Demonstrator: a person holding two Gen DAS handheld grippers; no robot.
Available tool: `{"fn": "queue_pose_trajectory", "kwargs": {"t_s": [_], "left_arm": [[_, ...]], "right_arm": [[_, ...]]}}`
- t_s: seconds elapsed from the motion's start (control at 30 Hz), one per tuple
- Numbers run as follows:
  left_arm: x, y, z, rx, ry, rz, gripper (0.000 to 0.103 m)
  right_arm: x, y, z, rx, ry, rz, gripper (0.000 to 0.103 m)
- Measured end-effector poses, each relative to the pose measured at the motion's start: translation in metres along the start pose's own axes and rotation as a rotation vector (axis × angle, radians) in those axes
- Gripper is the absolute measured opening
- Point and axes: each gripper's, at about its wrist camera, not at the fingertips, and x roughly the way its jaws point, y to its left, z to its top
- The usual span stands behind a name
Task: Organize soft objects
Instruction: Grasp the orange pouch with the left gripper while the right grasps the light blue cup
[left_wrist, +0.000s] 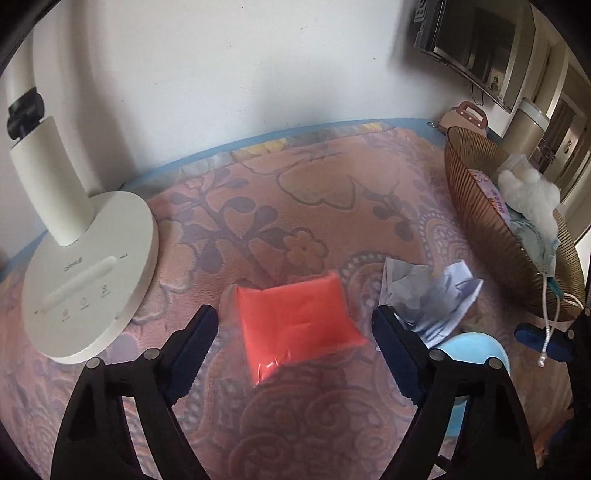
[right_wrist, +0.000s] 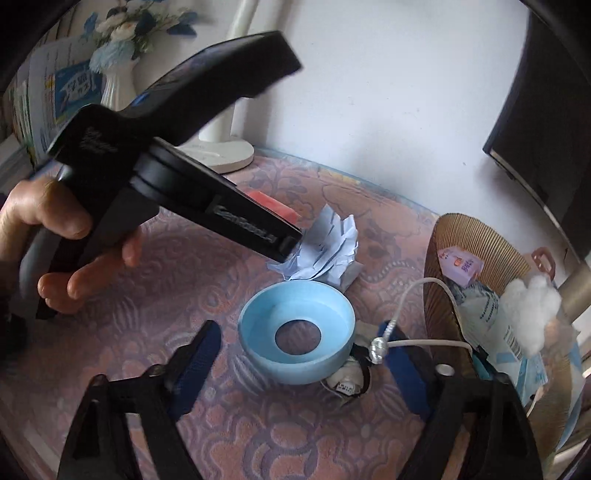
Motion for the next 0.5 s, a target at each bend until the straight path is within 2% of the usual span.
{"fn": "queue_pose_trajectory", "kwargs": {"t_s": [0.03, 0.07, 0.23, 0.37, 0.5], "left_arm": [[0.003, -0.001, 0.000, 0.008, -0.003, 0.008, 0.066], [0.003, -0.001, -0.001, 0.016, -0.017, 0.021, 0.060], [-0.016, 0.007, -0.006, -0.007, -0.073, -0.002, 0.057], [-0.052, 0.013, -0.022, -0.040, -0.109, -0.038, 0.057], [-0.093, 0.016, -0.051, -0.045, -0.127, -0.032, 0.057]], "right_arm": [[0.003, 0.003, 0.000, -0.017, 0.009, -0.008, 0.065], [0.005, 0.006, 0.000, -0.027, 0.009, -0.019, 0.065], [-0.005, 0.011, -0.001, -0.044, -0.017, -0.036, 0.055], [-0.027, 0.002, -0.004, 0.054, -0.030, 0.122, 0.055], [-0.052, -0.003, -0.018, 0.184, -0.031, 0.365, 0.055]]}}
